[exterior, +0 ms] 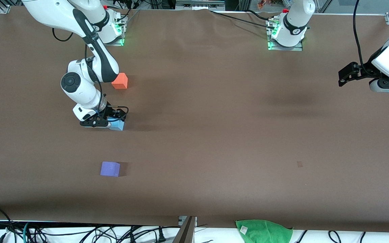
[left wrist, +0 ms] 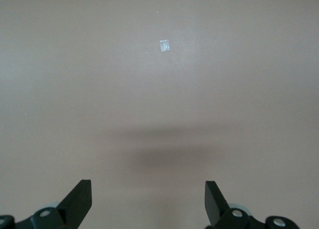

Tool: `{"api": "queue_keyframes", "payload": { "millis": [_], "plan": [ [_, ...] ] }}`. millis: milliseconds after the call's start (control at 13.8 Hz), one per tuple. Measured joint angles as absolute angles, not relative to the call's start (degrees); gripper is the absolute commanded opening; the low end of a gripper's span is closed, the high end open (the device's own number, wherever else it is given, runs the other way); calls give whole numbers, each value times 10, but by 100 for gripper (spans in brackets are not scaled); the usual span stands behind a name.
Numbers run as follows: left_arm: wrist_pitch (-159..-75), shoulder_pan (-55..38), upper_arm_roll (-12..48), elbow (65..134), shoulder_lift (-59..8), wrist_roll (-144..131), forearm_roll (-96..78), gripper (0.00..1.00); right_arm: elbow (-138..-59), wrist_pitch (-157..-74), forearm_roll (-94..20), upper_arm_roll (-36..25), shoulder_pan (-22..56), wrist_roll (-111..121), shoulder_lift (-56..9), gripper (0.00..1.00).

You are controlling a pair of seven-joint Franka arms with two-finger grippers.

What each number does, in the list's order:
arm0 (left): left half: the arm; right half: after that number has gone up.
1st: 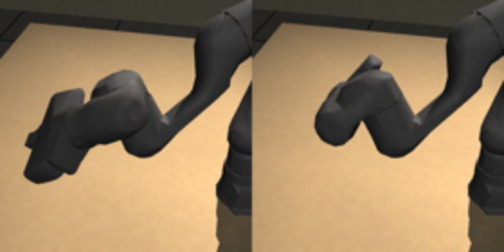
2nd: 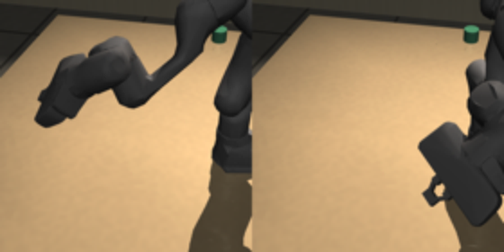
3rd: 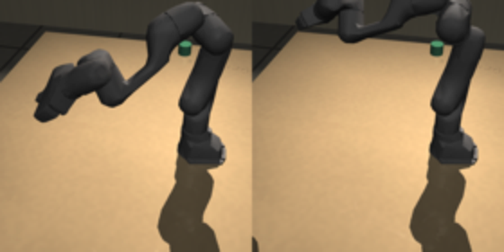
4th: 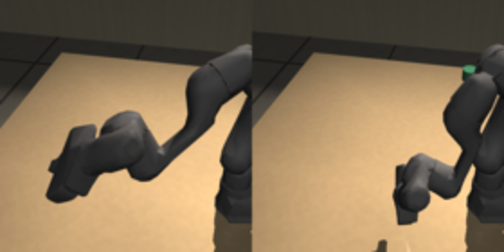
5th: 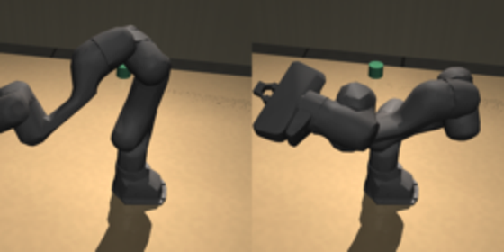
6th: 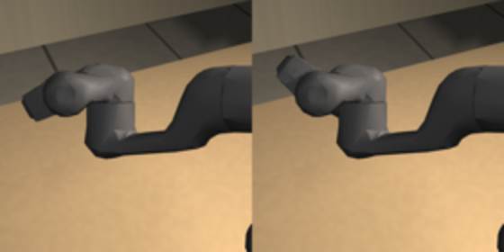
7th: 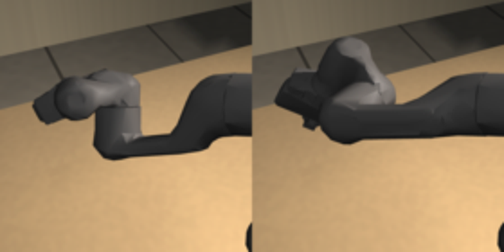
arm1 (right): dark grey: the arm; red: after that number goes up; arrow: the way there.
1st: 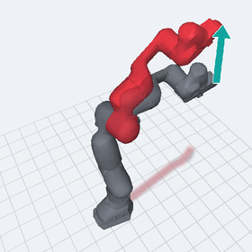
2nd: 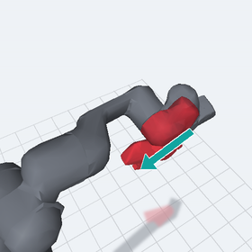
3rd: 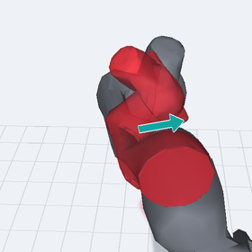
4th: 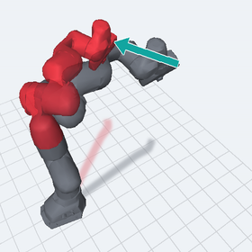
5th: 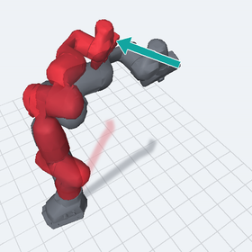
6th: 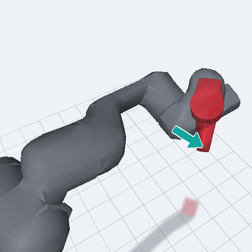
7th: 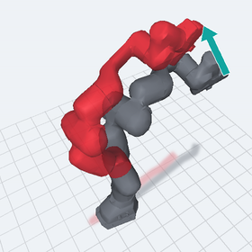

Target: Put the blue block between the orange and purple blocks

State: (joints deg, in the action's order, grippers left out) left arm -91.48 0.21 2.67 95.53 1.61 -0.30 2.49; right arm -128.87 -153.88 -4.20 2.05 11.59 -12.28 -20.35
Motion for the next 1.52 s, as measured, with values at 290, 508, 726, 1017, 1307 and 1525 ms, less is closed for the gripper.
{"api": "queue_keyframes", "payload": {
  "millis": [290,508,726,1017,1307,1525],
  "plan": [
    [-915,2,27,955,16,-3,25,100,-1264,-1512,-42,21,116,-122,-190,100],
    [-915,2,27,955,16,-3,25,100,-1195,-1399,-41,20,116,-119,-181,100],
    [-915,2,27,955,16,-3,25,100,-1122,-1301,-41,17,116,-83,-177,100],
    [-915,2,27,955,16,-3,25,100,-1025,-1169,-13,5,115,-64,-175,100],
    [-915,2,27,955,16,-3,25,100,-922,-1048,5,-16,114,-20,-173,100],
    [-915,2,27,955,16,-3,25,100,-866,-991,5,-50,113,18,-172,100]
  ]
}}
